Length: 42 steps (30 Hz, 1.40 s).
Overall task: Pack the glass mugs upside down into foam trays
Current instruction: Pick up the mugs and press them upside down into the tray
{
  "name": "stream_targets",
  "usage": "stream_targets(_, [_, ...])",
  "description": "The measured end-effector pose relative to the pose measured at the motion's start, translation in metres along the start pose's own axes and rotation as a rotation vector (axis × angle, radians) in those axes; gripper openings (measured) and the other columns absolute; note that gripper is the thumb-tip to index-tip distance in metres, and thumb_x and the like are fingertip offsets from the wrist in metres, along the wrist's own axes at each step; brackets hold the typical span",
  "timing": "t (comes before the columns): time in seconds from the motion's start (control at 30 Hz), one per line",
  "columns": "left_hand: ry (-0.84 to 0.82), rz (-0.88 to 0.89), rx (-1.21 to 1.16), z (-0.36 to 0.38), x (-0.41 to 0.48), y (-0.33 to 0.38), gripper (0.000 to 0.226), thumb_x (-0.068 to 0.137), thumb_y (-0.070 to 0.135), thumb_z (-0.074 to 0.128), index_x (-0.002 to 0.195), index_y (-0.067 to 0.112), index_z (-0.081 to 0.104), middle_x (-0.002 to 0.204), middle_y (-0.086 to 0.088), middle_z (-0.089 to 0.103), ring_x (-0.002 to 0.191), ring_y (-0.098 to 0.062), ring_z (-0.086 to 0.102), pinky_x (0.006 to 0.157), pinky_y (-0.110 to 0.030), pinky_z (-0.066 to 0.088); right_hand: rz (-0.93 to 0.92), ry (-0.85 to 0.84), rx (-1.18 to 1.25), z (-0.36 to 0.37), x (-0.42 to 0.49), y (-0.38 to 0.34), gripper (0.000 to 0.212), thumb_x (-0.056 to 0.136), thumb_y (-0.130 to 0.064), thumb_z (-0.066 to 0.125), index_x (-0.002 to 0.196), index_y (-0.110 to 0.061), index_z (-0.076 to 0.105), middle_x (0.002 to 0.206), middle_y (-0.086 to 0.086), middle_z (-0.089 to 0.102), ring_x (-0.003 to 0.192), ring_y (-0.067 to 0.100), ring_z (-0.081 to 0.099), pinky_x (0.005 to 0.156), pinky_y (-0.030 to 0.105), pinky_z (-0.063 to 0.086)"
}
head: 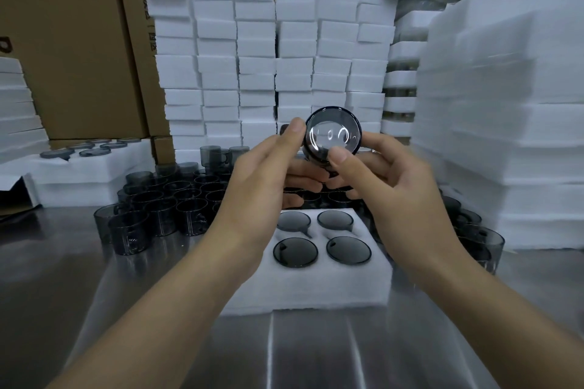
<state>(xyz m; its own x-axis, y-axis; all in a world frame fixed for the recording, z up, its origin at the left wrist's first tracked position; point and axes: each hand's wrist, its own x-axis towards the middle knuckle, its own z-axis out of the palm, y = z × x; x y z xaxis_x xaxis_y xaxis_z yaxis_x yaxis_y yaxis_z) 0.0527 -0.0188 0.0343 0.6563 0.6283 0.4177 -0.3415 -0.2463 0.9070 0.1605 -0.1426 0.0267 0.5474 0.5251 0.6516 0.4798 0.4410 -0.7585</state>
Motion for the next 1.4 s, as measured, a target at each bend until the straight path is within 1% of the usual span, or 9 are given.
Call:
stream_targets(0.13, [0.054,0.002,-0.005,0.0,0.001,-0.001,0.046,0.105,0.06,0.052,0.109,0.024,0.08,0.09,-0.006,0.08,0.082,-0.015,0.074,0.08,-0.038,0.049,0.014,-0.029,-0.038,-0.001,0.001,0.005,0.035,0.093,-0.048,0.067,0.117,-0.023,0.073,0.097,-0.007,0.082,0.094,0.009,0.078,0.078,0.015,0.054])
stream_targets(0.5, [0.026,-0.036,0.014,0.0,0.001,-0.001,0.053,0.104,0.062,0.051,0.105,0.018,0.08,0.079,-0.003,0.076,0.074,-0.017,0.071,0.078,-0.038,0.048,0.001,0.031,-0.047,-0.003,0.004,0.008,0.031,0.097,-0.054,0.063,0.105,-0.028,0.079,0.092,-0.006,0.08,0.084,0.014,0.076,0.072,0.018,0.054])
stream_targets(0.77, [-0.017,0.013,0.029,-0.001,0.0,-0.002,0.034,0.092,0.056,0.057,0.087,0.033,0.082,0.086,0.001,0.077,0.074,-0.013,0.069,0.072,-0.036,0.043,-0.025,0.031,-0.053,-0.004,0.005,0.008,0.031,0.104,-0.045,0.052,0.114,-0.034,0.079,0.102,-0.009,0.078,0.095,0.018,0.073,0.07,0.026,0.058])
stream_targets(0.87, [0.024,0.055,0.011,0.002,-0.002,-0.003,0.02,0.106,0.038,0.06,0.107,0.028,0.077,0.093,0.004,0.08,0.076,-0.013,0.074,0.073,-0.034,0.046,-0.037,0.038,-0.028,-0.003,0.003,0.01,0.042,0.101,-0.043,0.054,0.138,-0.032,0.07,0.12,-0.01,0.078,0.111,0.011,0.073,0.075,0.026,0.061])
stream_targets(0.97, [0.066,0.053,0.01,0.004,-0.004,-0.003,0.011,0.108,0.029,0.06,0.112,0.028,0.071,0.099,0.006,0.082,0.081,-0.015,0.079,0.074,-0.035,0.049,-0.127,0.094,-0.068,-0.003,0.001,0.01,0.042,0.1,-0.04,0.064,0.141,-0.032,0.066,0.121,-0.01,0.076,0.108,0.011,0.074,0.08,0.028,0.063])
stream_targets(1.1, [0.041,0.027,0.022,0.005,-0.004,-0.002,0.027,0.11,0.043,0.054,0.106,0.033,0.079,0.107,0.015,0.081,0.1,-0.009,0.078,0.085,-0.04,0.057,-0.288,0.108,-0.297,-0.006,0.001,0.013,0.049,0.097,-0.033,0.072,0.145,-0.029,0.063,0.128,-0.014,0.068,0.116,0.015,0.07,0.096,0.036,0.06])
stream_targets(1.2, [-0.006,0.01,-0.006,0.004,-0.005,-0.001,0.028,0.102,0.054,0.062,0.115,0.036,0.079,0.114,0.017,0.079,0.106,-0.009,0.077,0.089,-0.04,0.059,-0.381,0.093,-0.389,-0.009,0.003,0.017,0.054,0.096,-0.024,0.074,0.148,-0.023,0.061,0.138,-0.013,0.064,0.13,0.015,0.063,0.106,0.042,0.055])
stream_targets(1.3, [0.008,0.039,-0.008,0.004,-0.005,-0.004,0.031,0.093,0.047,0.077,0.117,0.028,0.078,0.109,0.014,0.08,0.105,-0.007,0.077,0.084,-0.035,0.059,-0.461,0.051,-0.459,-0.01,0.004,0.021,0.058,0.095,-0.016,0.078,0.15,-0.018,0.059,0.144,-0.008,0.062,0.138,0.013,0.058,0.11,0.042,0.053])
stream_targets(1.4, [-0.01,-0.001,-0.07,0.004,-0.004,-0.005,0.025,0.097,0.04,0.075,0.115,0.024,0.08,0.107,0.011,0.082,0.103,-0.008,0.078,0.086,-0.035,0.057,-0.443,0.031,-0.49,-0.011,0.004,0.024,0.067,0.093,-0.016,0.083,0.154,-0.019,0.055,0.143,-0.009,0.062,0.137,0.01,0.058,0.111,0.039,0.052])
